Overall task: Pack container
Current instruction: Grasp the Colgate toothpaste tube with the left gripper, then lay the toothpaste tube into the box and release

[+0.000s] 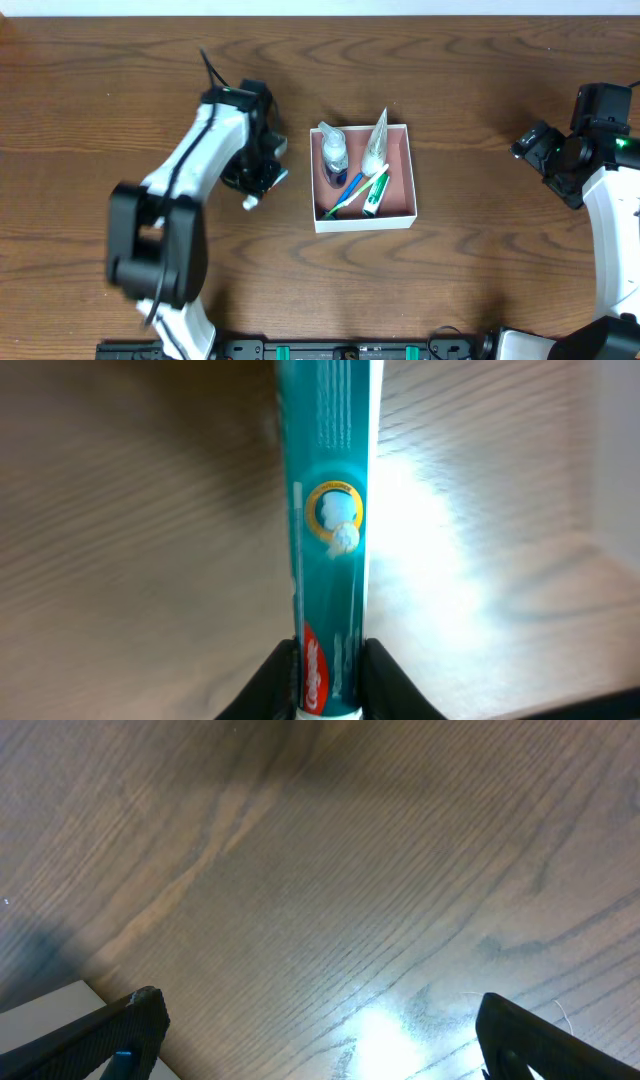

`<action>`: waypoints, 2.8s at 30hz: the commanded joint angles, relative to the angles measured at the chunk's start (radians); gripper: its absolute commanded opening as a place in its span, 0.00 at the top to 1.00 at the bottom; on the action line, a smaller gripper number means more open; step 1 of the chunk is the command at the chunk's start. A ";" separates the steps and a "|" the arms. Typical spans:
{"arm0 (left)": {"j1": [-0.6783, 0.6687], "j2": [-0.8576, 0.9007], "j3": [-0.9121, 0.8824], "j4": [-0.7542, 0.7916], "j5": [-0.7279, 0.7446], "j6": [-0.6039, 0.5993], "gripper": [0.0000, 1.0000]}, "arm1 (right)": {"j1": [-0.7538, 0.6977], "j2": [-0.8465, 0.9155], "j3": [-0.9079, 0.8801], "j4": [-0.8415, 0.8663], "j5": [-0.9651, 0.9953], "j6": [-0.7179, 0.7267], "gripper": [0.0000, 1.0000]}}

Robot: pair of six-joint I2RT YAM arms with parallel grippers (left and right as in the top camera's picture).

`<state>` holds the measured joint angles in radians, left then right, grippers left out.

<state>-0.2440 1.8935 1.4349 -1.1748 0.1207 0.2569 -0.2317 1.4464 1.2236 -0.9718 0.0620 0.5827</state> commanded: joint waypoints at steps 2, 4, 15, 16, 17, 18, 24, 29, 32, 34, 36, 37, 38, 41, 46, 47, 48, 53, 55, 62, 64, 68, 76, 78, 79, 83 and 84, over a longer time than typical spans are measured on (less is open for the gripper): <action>-0.010 -0.242 0.050 -0.025 -0.001 -0.019 0.82 | -0.005 -0.004 0.003 -0.001 0.005 -0.016 0.01; -0.032 -0.337 0.050 -0.021 0.014 -0.019 0.81 | -0.005 -0.004 0.003 -0.001 0.005 -0.016 0.01; -0.127 -0.529 0.006 0.027 -0.083 -0.024 0.42 | -0.005 -0.004 0.003 -0.001 0.005 -0.016 0.01; -0.114 -0.506 -0.018 0.045 -0.084 -0.038 0.39 | -0.005 -0.004 0.003 -0.001 0.005 -0.016 0.01; -0.103 -0.480 -0.038 0.061 -0.084 -0.053 0.38 | -0.005 -0.004 0.003 0.000 0.005 -0.016 0.01; -0.089 -0.444 -0.060 0.078 -0.084 -0.063 0.38 | -0.005 -0.004 0.003 -0.001 0.005 -0.016 0.01; -0.039 -0.188 -0.117 0.142 -0.080 -0.064 0.37 | -0.005 -0.004 0.003 -0.001 0.005 -0.016 0.01; -0.027 -0.005 -0.117 0.190 -0.080 -0.035 0.38 | -0.005 -0.004 0.003 -0.001 0.005 -0.016 0.01; -0.027 0.060 -0.117 0.201 -0.081 -0.022 0.39 | -0.005 -0.004 0.003 -0.001 0.005 -0.016 0.01; -0.027 0.094 -0.117 0.209 -0.081 -0.022 0.40 | -0.005 -0.004 0.003 -0.001 0.005 -0.016 0.01; -0.027 0.127 -0.117 0.216 -0.080 -0.022 0.40 | -0.005 -0.004 0.003 -0.001 0.005 -0.016 0.01; -0.027 0.136 -0.117 0.216 -0.080 -0.022 0.43 | -0.005 -0.004 0.003 -0.001 0.005 -0.016 0.01; -0.027 0.148 -0.117 0.215 -0.080 -0.022 0.45 | -0.005 -0.004 0.003 0.000 0.005 -0.016 0.01; -0.027 0.167 -0.119 0.207 -0.080 -0.023 0.60 | -0.005 -0.004 0.003 -0.001 0.005 -0.016 0.01; -0.027 0.167 -0.118 0.168 -0.080 -0.023 0.81 | -0.005 -0.004 0.003 -0.001 0.005 -0.016 0.01; -0.027 0.165 -0.118 0.158 -0.080 -0.023 0.87 | -0.005 -0.004 0.003 -0.001 0.005 -0.016 0.01; -0.027 0.162 -0.117 0.146 -0.080 -0.023 0.89 | -0.005 -0.004 0.003 -0.001 0.005 -0.016 0.01; -0.027 0.105 -0.075 0.049 -0.079 -0.039 0.94 | -0.005 -0.004 0.003 -0.001 0.005 -0.016 0.01; -0.028 0.056 -0.048 0.008 -0.079 -0.054 0.94 | -0.005 -0.004 0.003 -0.001 0.005 -0.016 0.01; -0.061 -0.221 0.010 -0.040 -0.007 -0.052 0.93 | -0.005 -0.004 0.003 -0.001 0.005 -0.016 0.01; -0.092 -0.309 0.010 -0.013 0.043 -0.051 0.92 | -0.005 -0.004 0.003 -0.001 0.005 -0.016 0.01; -0.219 -0.430 0.009 0.073 0.125 0.015 0.91 | -0.005 -0.004 0.003 -0.001 0.005 -0.016 0.01; -0.522 -0.391 -0.034 0.231 0.100 0.343 0.91 | -0.005 -0.004 0.003 -0.001 0.005 -0.016 0.01; -0.557 -0.347 -0.044 0.271 0.029 0.388 0.91 | -0.005 -0.004 0.003 -0.001 0.005 -0.016 0.01; -0.570 -0.319 -0.044 0.293 -0.018 0.395 0.91 | -0.005 -0.004 0.003 -0.001 0.005 -0.016 0.01; -0.579 -0.222 -0.044 0.352 -0.096 0.453 0.91 | -0.005 -0.004 0.003 -0.001 0.005 -0.016 0.01; -0.577 -0.201 -0.043 0.360 -0.097 0.470 0.86 | -0.005 -0.004 0.003 -0.001 0.005 -0.016 0.01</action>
<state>-0.8268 1.6478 1.4006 -0.8242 0.1024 0.6334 -0.2317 1.4464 1.2236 -0.9718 0.0620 0.5827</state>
